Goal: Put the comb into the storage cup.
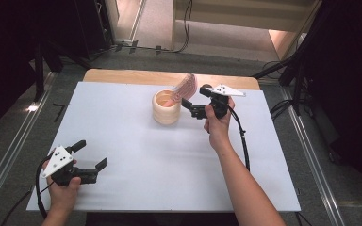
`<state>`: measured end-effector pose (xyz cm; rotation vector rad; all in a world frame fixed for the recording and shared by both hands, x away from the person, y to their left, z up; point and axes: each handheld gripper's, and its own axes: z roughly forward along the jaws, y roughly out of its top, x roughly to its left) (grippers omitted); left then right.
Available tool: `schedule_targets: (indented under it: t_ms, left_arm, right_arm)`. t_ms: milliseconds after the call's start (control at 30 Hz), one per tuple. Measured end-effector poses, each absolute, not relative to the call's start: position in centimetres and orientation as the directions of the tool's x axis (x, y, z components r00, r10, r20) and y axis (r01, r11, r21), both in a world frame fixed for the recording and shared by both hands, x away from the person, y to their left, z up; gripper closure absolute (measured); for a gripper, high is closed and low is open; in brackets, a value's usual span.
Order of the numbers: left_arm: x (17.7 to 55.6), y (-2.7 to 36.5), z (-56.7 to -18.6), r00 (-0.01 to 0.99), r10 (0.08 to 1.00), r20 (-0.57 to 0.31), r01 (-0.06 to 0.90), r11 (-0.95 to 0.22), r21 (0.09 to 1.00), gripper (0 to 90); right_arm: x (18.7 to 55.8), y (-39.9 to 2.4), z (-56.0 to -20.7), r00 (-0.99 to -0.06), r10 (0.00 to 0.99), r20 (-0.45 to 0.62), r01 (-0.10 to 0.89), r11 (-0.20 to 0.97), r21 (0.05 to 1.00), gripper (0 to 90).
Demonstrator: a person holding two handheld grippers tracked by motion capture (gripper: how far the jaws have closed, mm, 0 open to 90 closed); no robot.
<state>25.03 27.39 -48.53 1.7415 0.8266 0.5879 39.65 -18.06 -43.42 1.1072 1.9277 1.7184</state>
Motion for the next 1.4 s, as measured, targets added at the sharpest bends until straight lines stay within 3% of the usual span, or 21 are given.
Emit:
schedule_targets:
  t_ms: [633, 1400]
  left_arm:
    - [25.0, 27.4, -48.5, 0.637, 0.771, -0.011, 0.244, -0.188, 0.951, 0.0]
    - [25.0, 27.4, -48.5, 0.637, 0.771, -0.01, 0.243, -0.189, 0.951, 0.0]
  right_arm:
    - [36.0, -18.9, -42.8, -0.652, 0.751, 0.103, 0.257, 0.091, 0.962, 0.0]
    - [31.9, -20.9, -44.3, -0.648, 0.758, 0.069, 0.231, 0.11, 0.967, 0.0]
